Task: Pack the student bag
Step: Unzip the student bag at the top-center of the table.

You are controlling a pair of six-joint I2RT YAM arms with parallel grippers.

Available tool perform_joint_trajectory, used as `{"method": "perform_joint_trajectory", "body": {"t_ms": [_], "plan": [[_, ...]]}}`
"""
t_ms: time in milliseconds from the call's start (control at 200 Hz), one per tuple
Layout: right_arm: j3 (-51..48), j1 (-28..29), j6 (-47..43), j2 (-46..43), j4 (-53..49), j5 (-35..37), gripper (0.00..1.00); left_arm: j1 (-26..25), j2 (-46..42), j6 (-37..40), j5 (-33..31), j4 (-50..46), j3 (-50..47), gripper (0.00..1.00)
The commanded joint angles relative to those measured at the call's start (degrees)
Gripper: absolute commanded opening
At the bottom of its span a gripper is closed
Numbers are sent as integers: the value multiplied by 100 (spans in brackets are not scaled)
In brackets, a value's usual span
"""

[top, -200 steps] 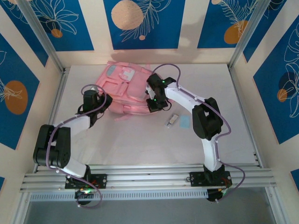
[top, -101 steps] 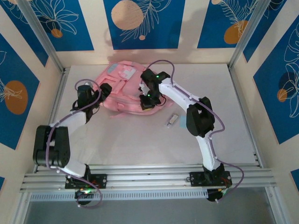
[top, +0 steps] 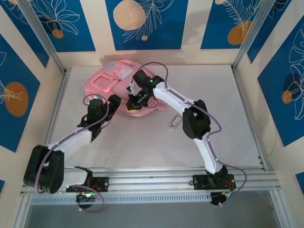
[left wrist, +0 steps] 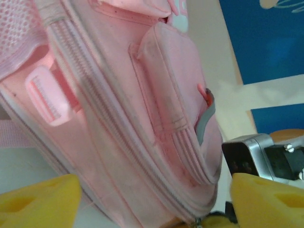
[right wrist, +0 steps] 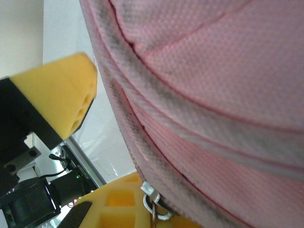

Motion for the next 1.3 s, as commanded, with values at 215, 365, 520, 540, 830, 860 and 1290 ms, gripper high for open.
{"method": "perform_joint_trajectory", "body": {"t_ms": [215, 365, 520, 540, 830, 860, 1290], "plan": [[-1128, 361, 23, -732, -77, -249, 0, -260, 1345, -717, -49, 1570, 94, 36], [-1139, 277, -331, -765, -644, 222, 0, -326, 1740, -749, 157, 1828, 151, 3], [-771, -44, -1007, -536, -2037, 1919, 0, -325, 1730, -652, 333, 1862, 12, 0], [-760, -110, -1079, -507, -2165, 2095, 0, -325, 1711, -637, 356, 1863, -19, 0], [-29, -1091, -1490, -109, -2954, 3923, 0, -325, 1439, -413, 839, 1377, -427, 0], [144, -1178, -1526, -46, -2960, 3964, 0, -325, 1395, -385, 848, 1305, -473, 0], [64, -1380, -2719, 358, -2715, 3817, 0, 222, 831, 713, 406, 221, -255, 0]]}}
